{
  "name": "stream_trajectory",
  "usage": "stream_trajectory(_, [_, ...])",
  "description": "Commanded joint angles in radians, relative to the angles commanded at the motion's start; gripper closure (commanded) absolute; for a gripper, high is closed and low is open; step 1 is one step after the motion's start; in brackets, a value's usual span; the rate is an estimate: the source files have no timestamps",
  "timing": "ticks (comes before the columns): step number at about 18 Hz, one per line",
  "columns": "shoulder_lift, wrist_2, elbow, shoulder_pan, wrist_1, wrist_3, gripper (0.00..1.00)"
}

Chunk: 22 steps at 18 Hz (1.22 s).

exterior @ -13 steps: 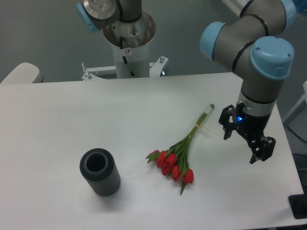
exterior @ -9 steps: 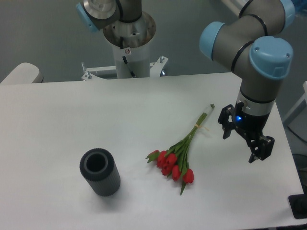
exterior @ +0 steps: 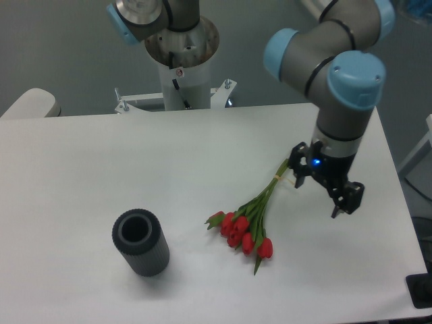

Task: Pick up the flowers from the table
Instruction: 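Move the open gripper over the red tulip stems, then lower the gripper onto the tulip stems and close it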

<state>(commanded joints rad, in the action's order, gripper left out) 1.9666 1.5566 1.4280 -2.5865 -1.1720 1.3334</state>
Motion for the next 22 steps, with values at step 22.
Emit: stream_trajectory(22, [0.008, 0.103, 0.345, 0.06, 0.261, -0.16, 0.0])
